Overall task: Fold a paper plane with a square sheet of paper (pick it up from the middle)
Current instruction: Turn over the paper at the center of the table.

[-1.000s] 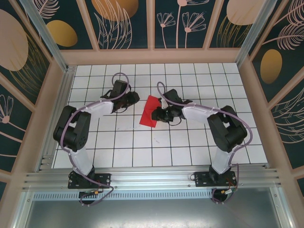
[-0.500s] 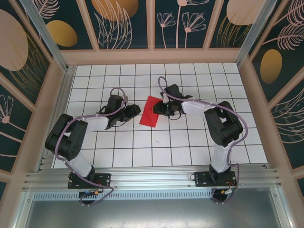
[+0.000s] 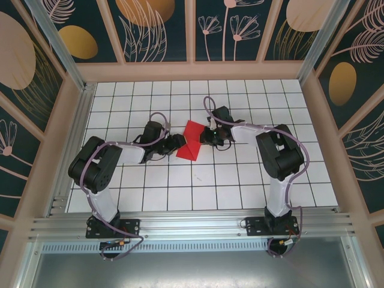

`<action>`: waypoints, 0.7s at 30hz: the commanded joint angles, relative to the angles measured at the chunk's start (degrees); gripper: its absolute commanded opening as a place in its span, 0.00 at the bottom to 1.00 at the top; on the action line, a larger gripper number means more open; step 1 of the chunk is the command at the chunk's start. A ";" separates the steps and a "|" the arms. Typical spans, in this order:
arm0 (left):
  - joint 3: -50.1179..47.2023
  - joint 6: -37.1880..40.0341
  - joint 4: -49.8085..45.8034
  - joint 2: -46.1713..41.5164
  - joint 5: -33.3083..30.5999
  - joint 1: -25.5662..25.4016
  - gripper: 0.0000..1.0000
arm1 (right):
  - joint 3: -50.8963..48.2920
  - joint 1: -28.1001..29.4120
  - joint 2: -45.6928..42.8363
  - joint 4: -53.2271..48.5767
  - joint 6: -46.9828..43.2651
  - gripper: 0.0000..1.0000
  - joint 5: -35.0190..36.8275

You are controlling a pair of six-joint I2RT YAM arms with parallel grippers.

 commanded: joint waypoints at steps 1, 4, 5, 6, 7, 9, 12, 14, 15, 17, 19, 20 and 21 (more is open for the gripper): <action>2.28 0.42 2.60 1.95 2.01 -0.53 0.51 | 0.37 -0.34 1.20 0.53 -0.28 0.15 -1.38; 3.00 0.96 3.10 3.30 2.33 -0.64 0.50 | 0.36 -0.46 1.50 0.53 -0.28 0.15 -1.57; 3.22 1.17 3.36 3.72 2.33 -0.64 0.50 | 0.37 -0.45 1.66 0.60 -0.35 0.15 -1.64; 3.42 1.31 3.43 4.17 2.47 -0.61 0.50 | 0.32 -0.60 1.79 0.60 -0.34 0.15 -1.65; 3.77 1.51 3.53 4.68 2.68 -0.64 0.49 | 0.45 -0.61 1.80 0.54 -0.35 0.15 -1.73; 4.22 1.66 3.98 5.55 3.05 -0.64 0.49 | 0.40 -0.69 1.90 0.51 -0.37 0.15 -1.75; 4.89 1.94 4.26 6.65 3.46 -0.64 0.47 | 0.33 -0.72 2.09 0.46 -0.28 0.15 -1.89; 5.36 1.96 4.21 7.06 3.55 -0.68 0.47 | 0.23 -0.85 2.12 0.77 -0.20 0.15 -2.43; 5.55 1.94 4.26 7.29 3.70 -0.65 0.46 | 0.19 -0.95 2.17 0.79 -0.20 0.15 -2.61; 5.96 1.96 4.35 7.59 4.04 -0.69 0.44 | 0.02 -0.94 2.26 0.80 -0.20 0.14 -2.53; 6.31 2.03 4.46 7.89 4.22 -0.72 0.41 | -0.16 -1.01 2.50 0.86 -0.11 0.14 -2.61; 6.57 2.03 4.50 8.05 4.15 -0.72 0.40 | -0.24 -1.04 2.42 0.96 -0.02 0.14 -2.68; 6.82 2.03 4.39 8.35 4.24 -0.72 0.39 | -0.26 -1.02 2.42 0.91 -0.02 0.14 -2.72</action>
